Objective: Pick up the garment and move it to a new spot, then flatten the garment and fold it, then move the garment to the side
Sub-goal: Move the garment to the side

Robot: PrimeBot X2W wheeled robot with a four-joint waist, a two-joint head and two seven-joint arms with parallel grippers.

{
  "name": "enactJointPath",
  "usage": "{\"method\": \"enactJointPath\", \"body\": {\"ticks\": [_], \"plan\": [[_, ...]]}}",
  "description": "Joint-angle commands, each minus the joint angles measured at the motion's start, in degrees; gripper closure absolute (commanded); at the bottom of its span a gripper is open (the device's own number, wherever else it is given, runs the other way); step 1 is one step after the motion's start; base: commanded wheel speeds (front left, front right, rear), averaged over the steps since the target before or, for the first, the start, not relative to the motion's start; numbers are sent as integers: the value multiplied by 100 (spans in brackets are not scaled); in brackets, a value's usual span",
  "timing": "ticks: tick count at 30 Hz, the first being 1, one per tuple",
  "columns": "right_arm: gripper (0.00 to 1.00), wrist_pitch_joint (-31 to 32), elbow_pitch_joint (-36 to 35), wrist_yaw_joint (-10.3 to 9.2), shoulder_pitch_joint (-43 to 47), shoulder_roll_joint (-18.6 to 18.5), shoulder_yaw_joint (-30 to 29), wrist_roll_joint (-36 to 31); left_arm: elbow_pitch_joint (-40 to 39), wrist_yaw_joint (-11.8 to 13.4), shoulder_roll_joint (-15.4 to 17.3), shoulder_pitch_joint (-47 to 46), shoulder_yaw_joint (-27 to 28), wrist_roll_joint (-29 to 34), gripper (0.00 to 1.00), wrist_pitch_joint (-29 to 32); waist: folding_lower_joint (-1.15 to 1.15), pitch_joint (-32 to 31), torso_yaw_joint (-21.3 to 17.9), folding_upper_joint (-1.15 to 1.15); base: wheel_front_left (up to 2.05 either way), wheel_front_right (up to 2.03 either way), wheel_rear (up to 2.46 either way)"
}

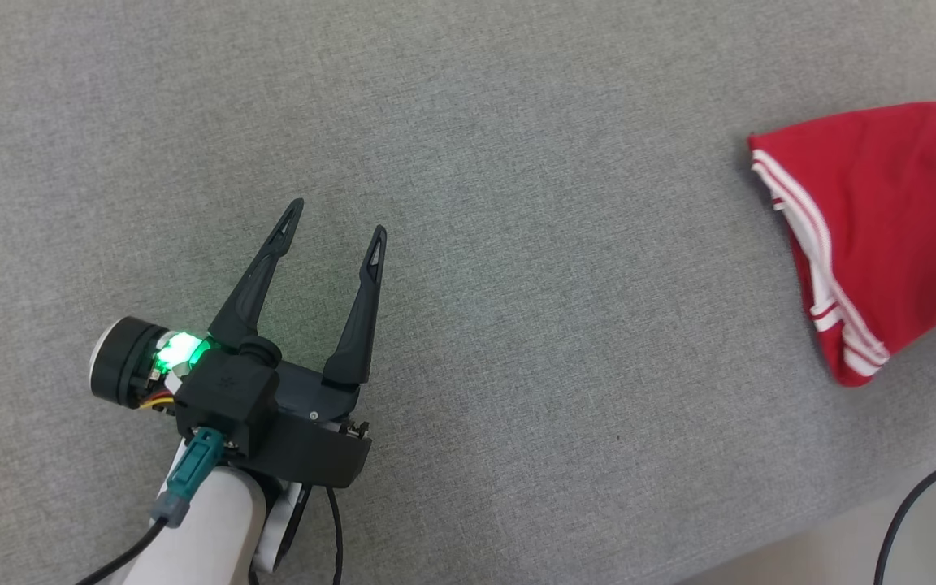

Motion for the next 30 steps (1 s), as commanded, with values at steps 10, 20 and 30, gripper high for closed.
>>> {"method": "enactJointPath", "body": {"ticks": [10, 20, 30], "plan": [[0, -13, -725, -6, 204, 94, -693, -572, 95, 49, 41, 88, 28, -62, 0, -85, -1, -221, 21, -1, 0, 0, 0], [0, -14, -3219, -6, 1320, 941, -979, -1296, 156, 269, 88, 485, 301, -293, 0, -290, -1, -720, 423, -1, 0, 0, 0], [0, 71, -4534, -6, 2194, 1404, -249, -1748, 293, 451, 158, 1005, 645, -608, 0, -525, -1, -1266, 1026, -1, 0, 0, 0]]}}
